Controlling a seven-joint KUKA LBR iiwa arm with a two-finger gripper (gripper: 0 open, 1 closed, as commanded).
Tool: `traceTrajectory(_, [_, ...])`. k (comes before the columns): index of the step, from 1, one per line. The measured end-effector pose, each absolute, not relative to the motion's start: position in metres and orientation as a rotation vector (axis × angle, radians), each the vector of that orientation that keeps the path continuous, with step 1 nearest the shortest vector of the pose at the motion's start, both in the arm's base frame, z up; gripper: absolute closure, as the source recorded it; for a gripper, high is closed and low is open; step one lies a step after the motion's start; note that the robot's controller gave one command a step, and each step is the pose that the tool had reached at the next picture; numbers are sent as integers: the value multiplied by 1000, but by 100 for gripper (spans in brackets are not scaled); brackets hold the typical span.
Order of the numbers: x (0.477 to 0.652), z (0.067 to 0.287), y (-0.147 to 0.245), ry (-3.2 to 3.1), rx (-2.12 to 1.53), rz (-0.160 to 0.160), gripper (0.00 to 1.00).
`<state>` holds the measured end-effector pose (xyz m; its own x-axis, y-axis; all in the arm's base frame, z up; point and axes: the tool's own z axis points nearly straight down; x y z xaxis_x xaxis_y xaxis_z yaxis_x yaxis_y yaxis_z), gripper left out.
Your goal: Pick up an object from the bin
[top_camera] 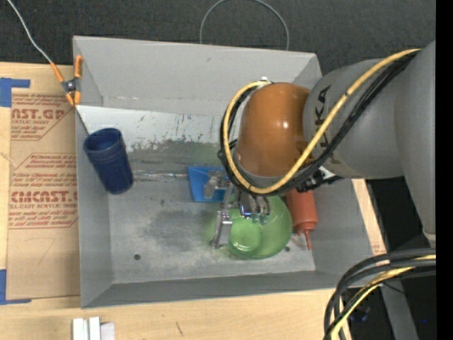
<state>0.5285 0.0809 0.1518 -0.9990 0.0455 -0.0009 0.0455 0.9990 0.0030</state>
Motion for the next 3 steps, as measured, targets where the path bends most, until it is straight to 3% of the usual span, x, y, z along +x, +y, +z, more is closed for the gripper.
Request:
traceTrajectory(1, [526,117,-2,3116,-411,4,0])
traceTrajectory(2, [532,83,22,3135,-218,9,0])
traceTrajectory(3, [546,75,11,3125,-313,6,0])
